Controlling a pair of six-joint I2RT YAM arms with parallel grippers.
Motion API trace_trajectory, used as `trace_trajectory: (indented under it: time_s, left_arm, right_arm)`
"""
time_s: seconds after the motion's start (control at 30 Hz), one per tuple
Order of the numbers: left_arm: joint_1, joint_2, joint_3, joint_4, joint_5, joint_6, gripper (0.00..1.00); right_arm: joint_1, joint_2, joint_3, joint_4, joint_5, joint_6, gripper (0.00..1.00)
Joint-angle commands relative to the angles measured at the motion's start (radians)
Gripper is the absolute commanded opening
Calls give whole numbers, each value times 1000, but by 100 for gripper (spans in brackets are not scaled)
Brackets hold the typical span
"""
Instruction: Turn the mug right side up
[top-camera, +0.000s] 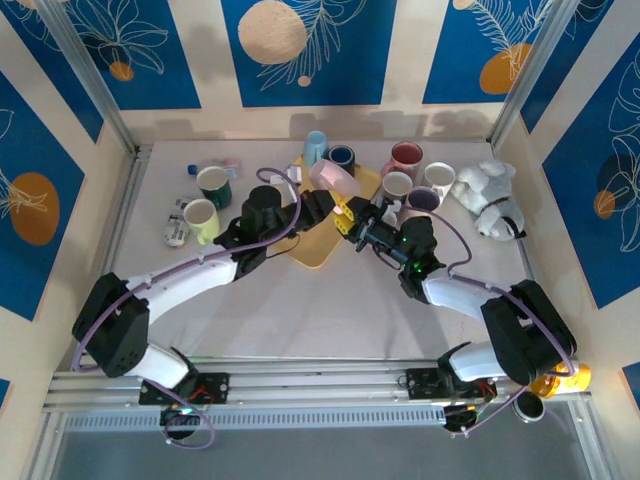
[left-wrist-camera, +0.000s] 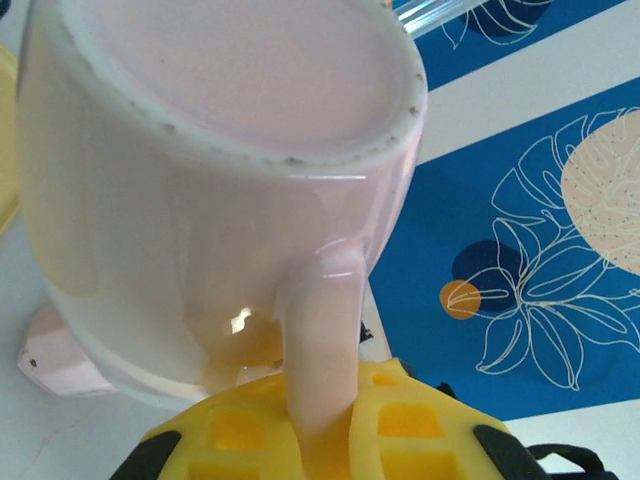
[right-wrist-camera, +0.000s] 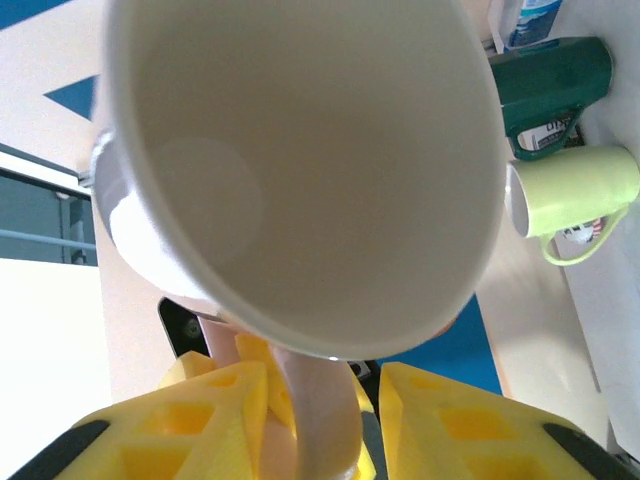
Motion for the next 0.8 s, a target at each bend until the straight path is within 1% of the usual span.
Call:
trace_trajectory:
  time_s: [0.0, 0.07, 0.17, 0.27, 0.37, 0.43, 0.5, 0.57, 0.63, 0.77]
  left_arm:
    - [-17, -57, -8, 125, -1, 0, 0]
    - [-17, -68, -25, 119, -6, 1, 0]
    - [-17, -88, -62, 125, -15, -10, 0]
    - [-18, -119, -97, 115, -32, 3, 0]
    - [-16, -151, -105, 72, -36, 45, 0]
    - [-16, -174, -101, 14, -36, 79, 16]
    - [-16, -193, -94, -46, -23, 127, 36]
    - [-14, -215, -84, -95, -17, 165, 47]
    - [-13, -239, -83, -131, -19, 190, 53]
    - [-5, -293, -103, -172, -28, 216, 58]
  right_arm:
    - [30, 18, 49, 65, 54, 8, 25]
    - [36, 23, 55, 65, 57, 4, 17]
    - [39, 17, 53, 56, 61, -24, 1]
    - [31, -17, 55, 10, 60, -83, 0]
    - [6, -62, 84, -76, 15, -178, 0]
    - [-11, -87, 106, -125, -19, -243, 0]
    - [-26, -115, 120, -176, -44, -299, 0]
    - [-40, -143, 124, -215, -61, -346, 0]
    - [-54, -170, 128, -268, -86, -387, 0]
    - [-88, -262, 130, -403, -121, -500, 0]
